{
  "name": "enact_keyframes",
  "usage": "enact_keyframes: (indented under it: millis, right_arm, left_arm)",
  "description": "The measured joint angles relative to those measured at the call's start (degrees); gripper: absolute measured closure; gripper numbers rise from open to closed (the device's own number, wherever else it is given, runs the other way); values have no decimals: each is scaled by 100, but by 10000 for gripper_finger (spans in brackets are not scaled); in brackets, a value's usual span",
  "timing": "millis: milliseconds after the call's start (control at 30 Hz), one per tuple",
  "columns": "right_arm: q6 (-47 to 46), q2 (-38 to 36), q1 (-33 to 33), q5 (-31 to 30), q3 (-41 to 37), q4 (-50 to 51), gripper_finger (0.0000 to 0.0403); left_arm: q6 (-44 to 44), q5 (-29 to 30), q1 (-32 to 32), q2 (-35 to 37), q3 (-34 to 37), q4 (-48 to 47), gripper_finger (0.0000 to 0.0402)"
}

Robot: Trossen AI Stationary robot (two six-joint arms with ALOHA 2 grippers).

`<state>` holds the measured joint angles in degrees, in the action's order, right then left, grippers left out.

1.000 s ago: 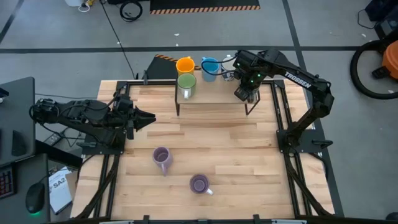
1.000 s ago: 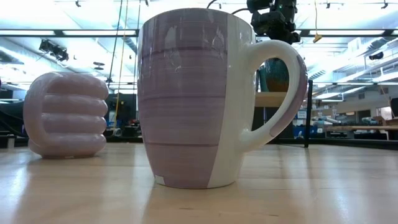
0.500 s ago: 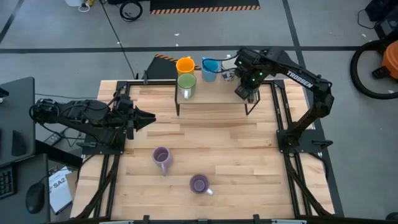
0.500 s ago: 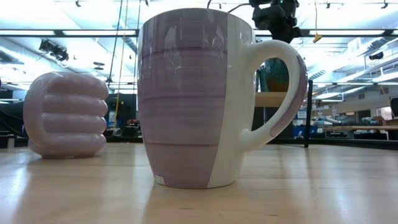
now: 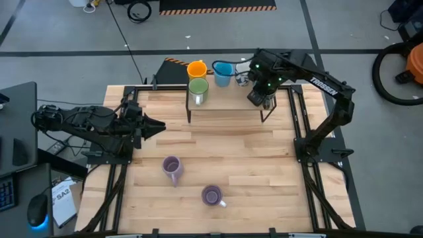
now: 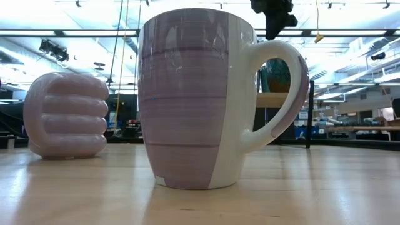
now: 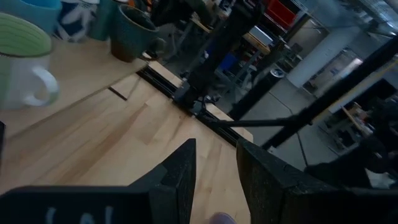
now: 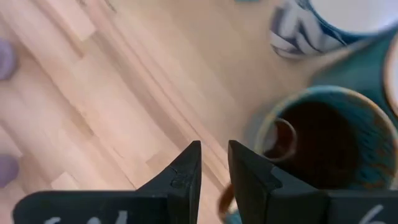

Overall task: Place coffee mugs
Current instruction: Put the purple mug on the shelf

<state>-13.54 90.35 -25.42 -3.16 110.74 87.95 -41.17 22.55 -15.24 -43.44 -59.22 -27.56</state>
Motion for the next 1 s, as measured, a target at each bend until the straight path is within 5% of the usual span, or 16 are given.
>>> enact_keyframes:
  millis: [500, 1000]
  right_arm:
    - [9, 0, 1209, -25, 0, -1426, 317]
    - [-744, 50, 2366, -330, -2, -1743, 317]
  left_arm:
    - [359, -2022, -95, -224, 0, -727, 281]
    - [-626, -2289, -799, -1278, 0, -1207, 281]
